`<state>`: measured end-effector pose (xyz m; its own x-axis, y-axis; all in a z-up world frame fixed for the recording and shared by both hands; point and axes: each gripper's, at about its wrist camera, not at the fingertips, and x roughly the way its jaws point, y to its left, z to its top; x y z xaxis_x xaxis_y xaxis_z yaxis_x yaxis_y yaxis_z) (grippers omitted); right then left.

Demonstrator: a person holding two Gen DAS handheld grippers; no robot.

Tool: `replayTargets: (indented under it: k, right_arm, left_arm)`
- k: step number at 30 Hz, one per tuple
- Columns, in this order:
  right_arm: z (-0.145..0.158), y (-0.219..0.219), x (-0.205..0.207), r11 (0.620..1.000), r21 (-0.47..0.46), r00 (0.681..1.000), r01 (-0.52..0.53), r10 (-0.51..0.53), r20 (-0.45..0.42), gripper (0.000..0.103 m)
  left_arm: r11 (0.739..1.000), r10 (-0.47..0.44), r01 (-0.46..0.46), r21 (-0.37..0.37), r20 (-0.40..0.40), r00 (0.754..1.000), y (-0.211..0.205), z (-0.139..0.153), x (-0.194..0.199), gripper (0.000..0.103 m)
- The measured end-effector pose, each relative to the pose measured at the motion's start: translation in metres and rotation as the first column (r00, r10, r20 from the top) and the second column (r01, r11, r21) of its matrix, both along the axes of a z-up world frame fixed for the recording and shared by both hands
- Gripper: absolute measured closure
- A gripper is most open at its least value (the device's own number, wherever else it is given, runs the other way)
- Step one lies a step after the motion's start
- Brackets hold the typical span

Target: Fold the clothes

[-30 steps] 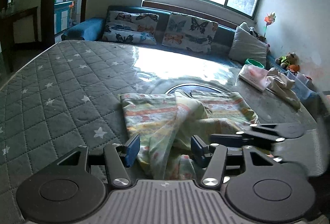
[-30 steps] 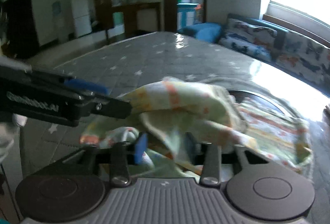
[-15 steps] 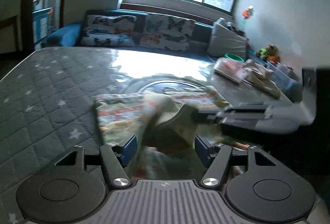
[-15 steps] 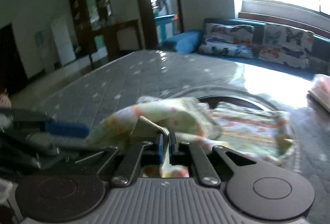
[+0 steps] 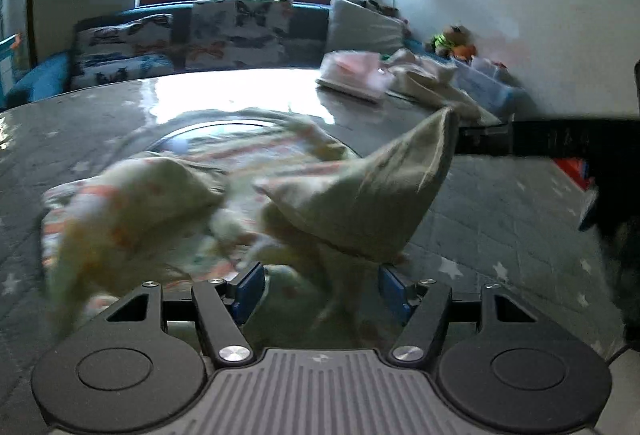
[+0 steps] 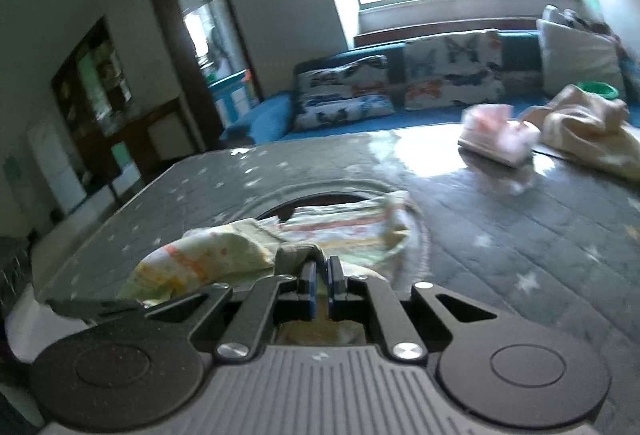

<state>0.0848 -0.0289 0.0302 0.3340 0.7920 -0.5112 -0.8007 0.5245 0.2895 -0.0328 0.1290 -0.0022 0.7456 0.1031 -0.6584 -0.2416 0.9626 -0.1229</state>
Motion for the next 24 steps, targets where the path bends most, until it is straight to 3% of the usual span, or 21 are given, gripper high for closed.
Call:
replayTargets:
  k: [10,16,24]
  right_arm:
    - [0.001,-0.026,0.024,0.993,0.060,0.994,0.106,-0.105,-0.021,0.099]
    - [0.011,-0.039,0.030,0.984,0.097,0.989,0.150,-0.150,-0.002,0.099]
    - [0.015,-0.061,0.043,0.968,0.109,0.973,0.226,-0.228,0.011,0.099]
  left_arm:
    - [0.992,-0.110,0.109,0.059,0.027,0.994,-0.041,0.000,0.016,0.037]
    - [0.973,-0.129,0.126,0.195,0.003,0.992,-0.062,-0.015,0.041,0.040]
    - [0.968,-0.150,0.153,0.201,-0.032,0.988,-0.055,-0.032,0.052,0.095]
